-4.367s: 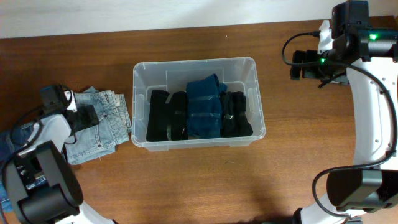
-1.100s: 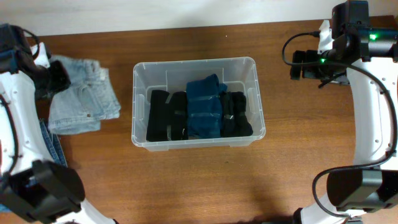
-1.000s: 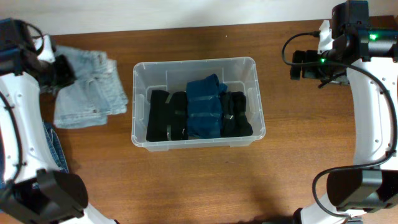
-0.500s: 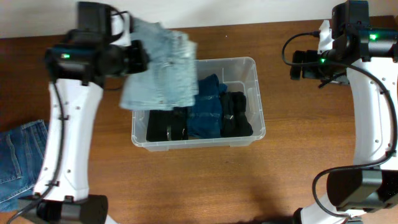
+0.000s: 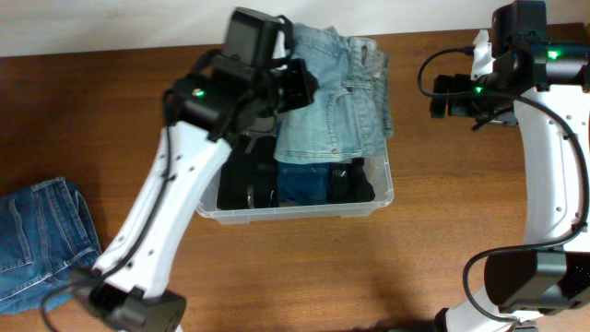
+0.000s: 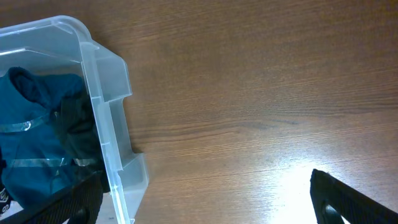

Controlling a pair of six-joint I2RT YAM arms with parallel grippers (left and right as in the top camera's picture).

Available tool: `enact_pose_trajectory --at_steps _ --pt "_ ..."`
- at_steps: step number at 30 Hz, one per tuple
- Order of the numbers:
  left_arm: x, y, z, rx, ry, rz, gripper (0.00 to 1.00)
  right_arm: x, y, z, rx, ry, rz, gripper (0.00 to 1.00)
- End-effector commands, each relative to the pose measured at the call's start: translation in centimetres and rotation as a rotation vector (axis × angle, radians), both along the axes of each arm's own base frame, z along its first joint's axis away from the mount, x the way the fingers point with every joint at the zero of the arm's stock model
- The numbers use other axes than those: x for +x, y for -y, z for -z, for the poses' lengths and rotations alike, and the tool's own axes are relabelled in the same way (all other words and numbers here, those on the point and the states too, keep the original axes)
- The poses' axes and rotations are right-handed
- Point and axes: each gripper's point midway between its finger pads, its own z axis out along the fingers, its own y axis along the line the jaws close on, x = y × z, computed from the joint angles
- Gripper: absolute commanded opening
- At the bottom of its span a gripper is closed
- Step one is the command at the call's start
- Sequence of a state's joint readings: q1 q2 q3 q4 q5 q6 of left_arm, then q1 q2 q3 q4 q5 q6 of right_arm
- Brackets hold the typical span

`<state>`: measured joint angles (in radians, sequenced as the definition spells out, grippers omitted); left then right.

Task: Pack container
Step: 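Lift the light-blue jeans and swing them over the box, then lower the light-blue jeans onto the bundles in the box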

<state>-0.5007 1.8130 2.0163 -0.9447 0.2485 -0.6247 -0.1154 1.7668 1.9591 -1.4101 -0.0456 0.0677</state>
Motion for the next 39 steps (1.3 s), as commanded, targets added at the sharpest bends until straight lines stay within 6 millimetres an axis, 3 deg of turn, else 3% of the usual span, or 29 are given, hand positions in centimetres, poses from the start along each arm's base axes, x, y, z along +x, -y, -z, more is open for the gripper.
enact_pose_trajectory --at_steps 1,8,27,32,39 --pt "1.1 2.2 1.8 -0.047 -0.071 -0.028 0.00 -0.1 0.2 -0.5 -0.006 0.015 0.006 0.99" --pt "2.4 3.9 6.6 -0.021 -0.155 -0.028 0.01 -0.1 0.2 -0.5 -0.006 0.015 0.006 0.99" --pt "2.8 4.0 13.9 0.080 -0.293 -0.031 0.01 -0.1 0.2 -0.5 -0.007 0.016 0.006 0.99" --pt "3.3 1.6 15.3 0.207 -0.278 -0.112 0.00 -0.1 0.2 -0.5 -0.006 0.015 0.006 0.99" --pt "3.4 1.3 15.4 0.236 -0.257 -0.095 0.00 -0.1 0.2 -0.5 -0.006 0.015 0.006 0.98"
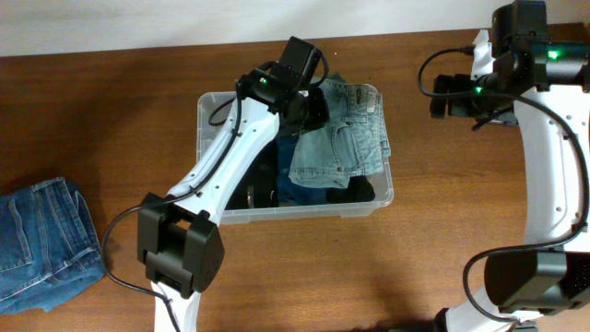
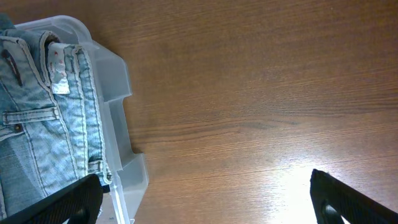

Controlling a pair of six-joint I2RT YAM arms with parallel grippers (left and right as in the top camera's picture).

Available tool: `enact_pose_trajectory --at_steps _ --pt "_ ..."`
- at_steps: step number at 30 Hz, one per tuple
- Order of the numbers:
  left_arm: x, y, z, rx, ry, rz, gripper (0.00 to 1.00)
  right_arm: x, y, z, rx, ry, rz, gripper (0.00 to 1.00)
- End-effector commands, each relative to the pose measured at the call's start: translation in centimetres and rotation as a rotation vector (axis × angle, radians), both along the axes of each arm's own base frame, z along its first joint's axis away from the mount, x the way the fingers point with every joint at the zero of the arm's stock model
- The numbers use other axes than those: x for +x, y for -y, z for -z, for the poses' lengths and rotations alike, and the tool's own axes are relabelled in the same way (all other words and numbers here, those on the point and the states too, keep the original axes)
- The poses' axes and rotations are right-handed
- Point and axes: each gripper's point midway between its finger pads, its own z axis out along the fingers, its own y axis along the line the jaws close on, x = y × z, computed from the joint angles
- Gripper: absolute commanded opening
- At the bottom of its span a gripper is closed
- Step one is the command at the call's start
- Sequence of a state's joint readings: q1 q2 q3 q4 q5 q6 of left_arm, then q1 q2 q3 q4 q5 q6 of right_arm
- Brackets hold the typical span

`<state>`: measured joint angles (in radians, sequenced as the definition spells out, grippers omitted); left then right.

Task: Pack container
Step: 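Lower the light-blue jeans onto the bundles in the box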

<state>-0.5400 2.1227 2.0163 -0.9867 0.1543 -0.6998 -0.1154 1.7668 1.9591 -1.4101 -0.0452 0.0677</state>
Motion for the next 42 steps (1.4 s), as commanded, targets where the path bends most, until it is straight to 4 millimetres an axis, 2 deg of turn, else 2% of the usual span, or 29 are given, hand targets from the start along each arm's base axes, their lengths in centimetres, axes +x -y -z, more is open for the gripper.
enact_pose_trajectory --at_steps 1,4,8,12,19,26,31,34,36,42 --pt "1.0 -0.6 -0.6 0.032 0.045 -0.008 0.01 -0.1 0.2 -0.5 -0.006 0.015 0.005 0.99" --pt "0.9 -0.6 -0.3 0.038 0.039 -0.008 0.01 -0.1 0.2 -0.5 -0.006 0.015 0.005 0.99" --pt "1.0 -2.0 0.8 0.110 0.041 -0.040 0.00 -0.1 0.2 -0.5 -0.006 0.015 0.005 0.99" --pt "0.7 -2.4 1.4 0.121 0.027 -0.042 0.00 -0.1 0.2 -0.5 -0.006 0.015 0.005 0.99" --pt "0.5 -2.4 1.6 0.130 0.021 -0.029 0.00 -0.1 0.2 -0.5 -0.006 0.015 0.005 0.99" --pt "-0.4 -0.9 1.2 0.042 -0.021 0.026 0.00 -0.1 0.2 -0.5 -0.006 0.015 0.005 0.98" --pt "0.2 -2.4 -1.0 0.017 0.018 0.030 0.00 -0.1 0.2 -0.5 -0.006 0.015 0.005 0.99" --pt "-0.2 -3.4 -3.1 -0.012 0.038 0.067 0.00 -0.1 0.2 -0.5 -0.006 0.015 0.005 0.98" --pt "-0.6 -4.5 -3.7 0.003 0.036 0.074 0.00 -0.1 0.2 -0.5 -0.006 0.015 0.005 0.99" --pt "-2.0 -8.5 -2.5 0.093 -0.065 0.026 0.00 -0.1 0.2 -0.5 -0.006 0.015 0.005 0.98"
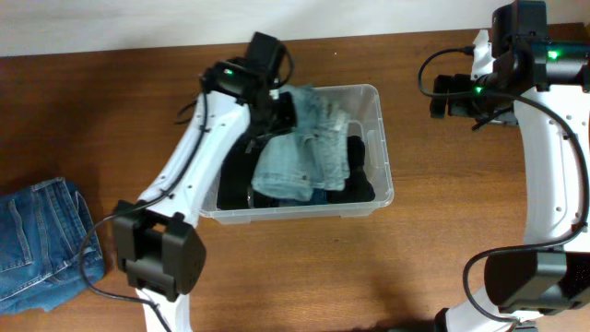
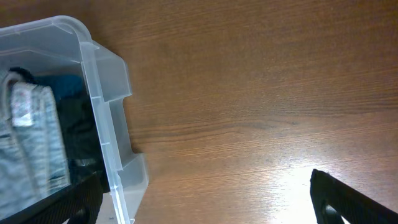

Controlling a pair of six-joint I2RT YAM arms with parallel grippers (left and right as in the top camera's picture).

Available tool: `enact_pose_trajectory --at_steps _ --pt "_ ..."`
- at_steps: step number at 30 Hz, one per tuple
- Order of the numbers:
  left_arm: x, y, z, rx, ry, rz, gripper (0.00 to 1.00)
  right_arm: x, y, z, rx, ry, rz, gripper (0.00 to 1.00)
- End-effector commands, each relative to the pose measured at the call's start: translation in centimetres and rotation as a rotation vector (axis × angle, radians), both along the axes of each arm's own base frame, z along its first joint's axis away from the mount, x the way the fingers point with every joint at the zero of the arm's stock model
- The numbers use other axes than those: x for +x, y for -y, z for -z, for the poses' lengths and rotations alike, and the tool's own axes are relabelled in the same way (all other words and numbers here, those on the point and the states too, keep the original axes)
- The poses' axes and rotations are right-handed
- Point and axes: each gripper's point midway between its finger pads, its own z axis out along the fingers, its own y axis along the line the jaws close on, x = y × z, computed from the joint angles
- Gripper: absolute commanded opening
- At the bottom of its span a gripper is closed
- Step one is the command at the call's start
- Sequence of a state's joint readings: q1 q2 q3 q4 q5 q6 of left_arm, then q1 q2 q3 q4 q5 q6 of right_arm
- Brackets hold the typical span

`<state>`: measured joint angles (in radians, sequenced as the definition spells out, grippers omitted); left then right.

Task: Pack container
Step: 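Lower the light-blue jeans onto the bundles in the box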

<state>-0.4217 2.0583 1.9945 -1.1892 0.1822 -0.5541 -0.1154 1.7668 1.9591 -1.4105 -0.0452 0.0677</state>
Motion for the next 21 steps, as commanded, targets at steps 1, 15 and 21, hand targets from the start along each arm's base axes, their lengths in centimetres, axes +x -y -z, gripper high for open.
enact_pose_trajectory --at_steps 1,15,21 --pt "-0.1 -1.8 -1.8 0.012 0.035 -0.001 0.00 -0.1 0.2 -0.5 -0.006 0.016 0.005 0.99" --pt "-0.4 -4.8 1.7 0.179 0.013 -0.032 0.00 -0.1 0.2 -0.5 -0.006 0.016 0.005 0.98" --pt "-0.2 -7.3 2.7 0.320 0.035 -0.059 0.01 0.0 0.2 -0.5 -0.006 0.016 0.005 0.99"
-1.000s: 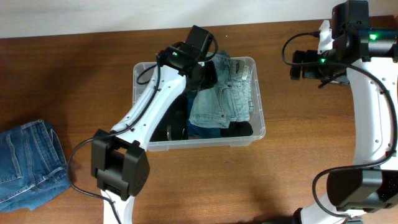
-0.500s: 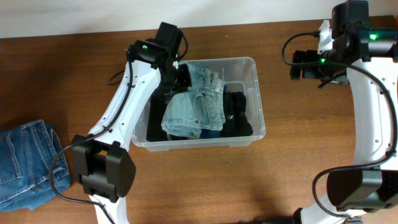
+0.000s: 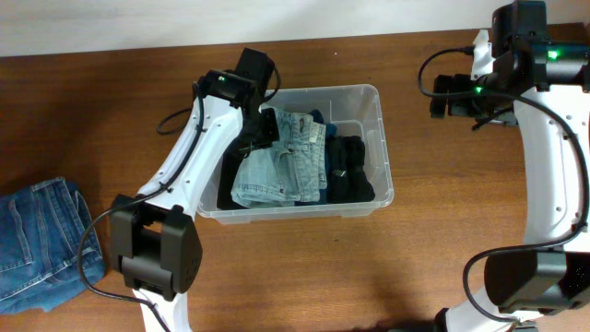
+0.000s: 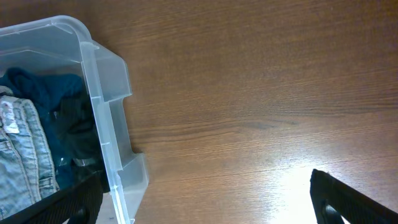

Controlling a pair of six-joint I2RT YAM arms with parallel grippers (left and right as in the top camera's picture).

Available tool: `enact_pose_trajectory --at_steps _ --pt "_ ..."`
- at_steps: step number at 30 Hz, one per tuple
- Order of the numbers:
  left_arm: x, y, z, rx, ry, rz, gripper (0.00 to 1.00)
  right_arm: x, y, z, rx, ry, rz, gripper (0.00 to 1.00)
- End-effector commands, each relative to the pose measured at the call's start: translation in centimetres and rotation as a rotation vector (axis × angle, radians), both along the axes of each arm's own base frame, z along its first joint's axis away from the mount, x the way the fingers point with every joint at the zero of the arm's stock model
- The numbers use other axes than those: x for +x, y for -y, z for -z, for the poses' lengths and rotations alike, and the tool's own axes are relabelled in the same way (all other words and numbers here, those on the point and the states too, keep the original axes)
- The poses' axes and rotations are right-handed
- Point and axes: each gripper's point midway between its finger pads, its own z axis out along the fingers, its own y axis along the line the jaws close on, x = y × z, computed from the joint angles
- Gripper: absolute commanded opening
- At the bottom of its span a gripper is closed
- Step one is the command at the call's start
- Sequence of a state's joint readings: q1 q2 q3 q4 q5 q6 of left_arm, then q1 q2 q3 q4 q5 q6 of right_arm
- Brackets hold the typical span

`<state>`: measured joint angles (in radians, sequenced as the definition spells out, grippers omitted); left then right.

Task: Pack container
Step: 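Lower the light-blue jeans onto the bundles in the box, then press the light-blue jeans down inside the box with the left gripper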

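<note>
A clear plastic container [image 3: 380,96] stands at the table's back middle; its corner also shows in the right wrist view [image 4: 99,81]. Light-blue jeans [image 3: 277,164] lie folded in its left and middle part, and their edge appears again [image 4: 25,155]. My left gripper [image 3: 261,127] reaches into the container at the jeans' back left corner and looks shut on them. Black clothes [image 3: 348,171] and a dark-blue garment [image 4: 43,87] fill the right side. My right gripper [image 4: 205,205] hangs wide open over bare wood, right of the container.
A second pair of darker blue jeans [image 3: 41,242] lies folded at the table's left edge. The wooden table [image 3: 442,231] ends at a white wall along the back. The right arm [image 3: 544,157] stands along the right side.
My left gripper has shifted a little left and toward the front inside the container. The light-blue jeans moved with it from the middle and now lie flatter at the left. The right arm stayed still.
At first my left gripper held the light-blue jeans high, covering the container's back right. Then they hung over its right half and back rim. Later they sat bunched in the middle, and now they rest low inside, left of the black clothes.
</note>
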<state>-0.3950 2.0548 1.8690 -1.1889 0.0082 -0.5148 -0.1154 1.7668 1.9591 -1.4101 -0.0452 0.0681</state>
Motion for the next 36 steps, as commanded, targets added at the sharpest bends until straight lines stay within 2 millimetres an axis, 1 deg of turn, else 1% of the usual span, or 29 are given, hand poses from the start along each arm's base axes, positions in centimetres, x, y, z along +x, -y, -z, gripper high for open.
enact_pose_trajectory --at_steps 1,4,8,11,12,14,16,17,20,21,23,25,27,30,32,36 --pt "0.4 -2.8 -1.1 0.128 0.072 -0.019 0.01 -0.1 0.2 -0.5 -0.006 0.015 0.005 0.98" --pt "0.2 -3.6 -0.4 0.175 0.069 -0.026 0.00 -0.1 0.2 -0.5 -0.006 0.015 0.005 0.99" --pt "0.1 -3.8 0.9 0.191 0.062 0.006 0.01 -0.1 0.2 -0.5 -0.006 0.015 0.005 0.99" --pt "0.1 -4.3 1.3 0.204 0.063 -0.002 0.01 -0.1 0.2 -0.5 -0.006 0.015 0.005 0.99" --pt "0.2 -4.7 1.3 0.213 0.065 -0.008 0.03 -0.1 0.2 -0.5 -0.006 0.015 0.005 0.99" --pt "0.5 -5.3 1.2 0.236 0.072 -0.010 0.13 -0.1 0.2 -0.5 -0.006 0.015 0.005 0.99" --pt "0.7 -6.1 1.1 0.263 0.077 0.003 0.39 -0.1 0.2 -0.5 -0.006 0.015 0.005 0.99" --pt "0.8 -6.4 1.1 0.276 0.077 0.019 0.47 -0.1 0.2 -0.5 -0.006 0.015 0.005 0.98" --pt "0.9 -7.1 1.1 0.290 0.073 0.059 0.47 -0.1 0.2 -0.5 -0.006 0.015 0.005 0.99" --pt "1.0 -7.3 1.1 0.292 0.072 0.062 0.49 -0.1 0.2 -0.5 -0.006 0.015 0.005 0.99" --pt "1.1 -8.0 1.1 0.300 0.069 0.062 0.61 -0.1 0.2 -0.5 -0.006 0.015 0.005 0.99" --pt "1.3 -8.7 1.0 0.313 0.068 0.073 0.67 -0.1 0.2 -0.5 -0.006 0.015 0.005 0.98" --pt "1.4 -9.3 0.8 0.323 0.069 0.068 0.69 -0.1 0.2 -0.5 -0.006 0.016 0.005 0.98" --pt "1.7 -10.3 0.1 0.351 0.079 0.048 0.69 -0.1 0.2 -0.5 -0.006 0.015 0.005 0.99" --pt "1.8 -11.0 -0.8 0.375 0.093 0.037 0.70 -0.1 0.2 -0.5 -0.006 0.015 0.005 0.99" --pt "1.8 -11.0 -2.9 0.365 0.126 0.044 0.69 -0.1 0.2 -0.5 -0.006 0.015 0.005 0.98"
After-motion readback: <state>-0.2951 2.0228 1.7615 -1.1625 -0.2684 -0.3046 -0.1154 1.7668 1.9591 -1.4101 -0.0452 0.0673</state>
